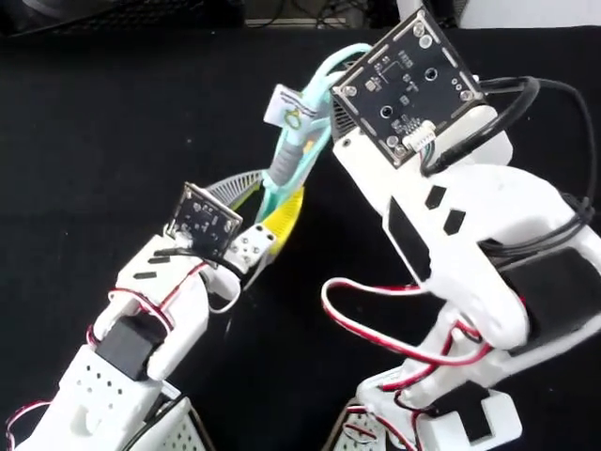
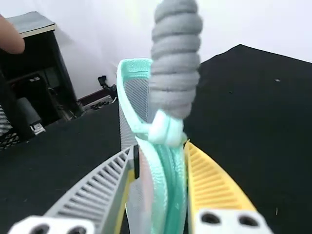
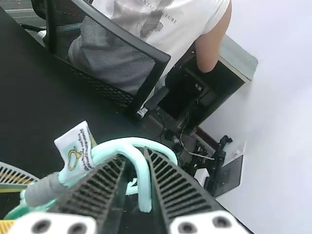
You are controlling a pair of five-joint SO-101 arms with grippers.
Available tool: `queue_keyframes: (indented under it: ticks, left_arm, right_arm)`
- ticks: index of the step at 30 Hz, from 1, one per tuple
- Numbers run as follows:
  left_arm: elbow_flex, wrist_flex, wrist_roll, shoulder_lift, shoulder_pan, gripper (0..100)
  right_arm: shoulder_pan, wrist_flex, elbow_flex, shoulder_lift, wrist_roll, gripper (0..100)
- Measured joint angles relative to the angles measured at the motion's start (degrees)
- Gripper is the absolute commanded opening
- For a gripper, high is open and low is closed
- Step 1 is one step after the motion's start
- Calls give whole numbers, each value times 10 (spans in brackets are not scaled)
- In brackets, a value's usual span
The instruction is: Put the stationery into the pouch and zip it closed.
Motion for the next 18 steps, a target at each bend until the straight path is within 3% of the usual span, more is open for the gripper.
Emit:
queue_keyframes:
  ticks: [10,14,18]
  left_arm:
    - [0,0,0,2,4,169]
    - [2,0,0,2,5,59]
    - [9,0,-26,2,5,43]
  right_arm:
    - [21,0,0,-43,0,12]
    - [22,0,0,-43,0,12]
    - [36,0,0,-43,0,12]
